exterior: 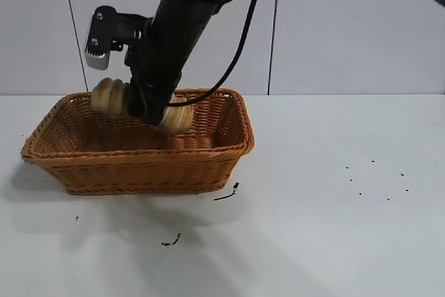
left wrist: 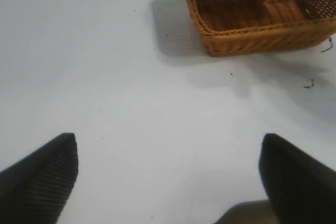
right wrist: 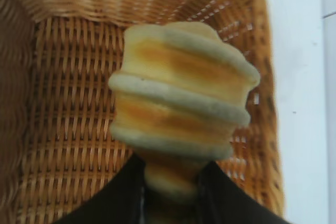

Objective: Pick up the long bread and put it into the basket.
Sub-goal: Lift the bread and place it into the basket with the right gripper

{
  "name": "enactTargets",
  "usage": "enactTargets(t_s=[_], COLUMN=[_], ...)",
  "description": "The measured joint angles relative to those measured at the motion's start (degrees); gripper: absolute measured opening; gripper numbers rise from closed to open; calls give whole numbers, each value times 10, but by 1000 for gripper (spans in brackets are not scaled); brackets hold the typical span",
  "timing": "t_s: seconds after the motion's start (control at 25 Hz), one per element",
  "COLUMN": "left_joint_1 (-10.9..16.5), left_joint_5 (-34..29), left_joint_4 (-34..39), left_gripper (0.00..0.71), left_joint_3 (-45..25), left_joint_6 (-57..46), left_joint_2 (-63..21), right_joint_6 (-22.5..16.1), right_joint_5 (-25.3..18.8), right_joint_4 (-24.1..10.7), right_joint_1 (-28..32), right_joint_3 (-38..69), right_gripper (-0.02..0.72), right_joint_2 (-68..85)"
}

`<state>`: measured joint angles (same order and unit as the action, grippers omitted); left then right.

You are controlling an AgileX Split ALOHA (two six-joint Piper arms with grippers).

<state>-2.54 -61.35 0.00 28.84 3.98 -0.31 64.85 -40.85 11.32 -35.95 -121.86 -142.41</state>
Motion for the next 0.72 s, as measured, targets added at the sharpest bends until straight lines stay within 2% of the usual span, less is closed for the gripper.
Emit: enactTargets(t_s=[0.12, 0.2, 0.24, 0.36, 0.56, 0.64, 0.72], left_joint_1=[0, 0, 0, 0, 0, 0, 0], left_joint_5=[0, 0, 0, 0, 0, 0, 0], left_joint_4=[0, 0, 0, 0, 0, 0, 0], left_gripper=[696, 696, 696, 696, 696, 696, 696], left_joint_3=[0, 0, 0, 0, 0, 0, 0], left_joint_6=[0, 0, 0, 0, 0, 0, 0], left_joint_2=[0, 0, 0, 0, 0, 0, 0], right_joint_6=[-1, -1, -2, -2, -16, -52, -130], right_joint_5=[0, 1, 2, 2, 0, -1, -4], right_joint_4=[0, 0, 0, 0, 6, 29, 62], right_joint_1=[0, 0, 0, 1, 2, 6, 14], right_joint_3=[0, 0, 0, 0, 0, 0, 0], right_gripper=[454, 557, 585, 617, 621, 621, 621], right_joint_2=[0, 0, 0, 5, 40, 60, 82])
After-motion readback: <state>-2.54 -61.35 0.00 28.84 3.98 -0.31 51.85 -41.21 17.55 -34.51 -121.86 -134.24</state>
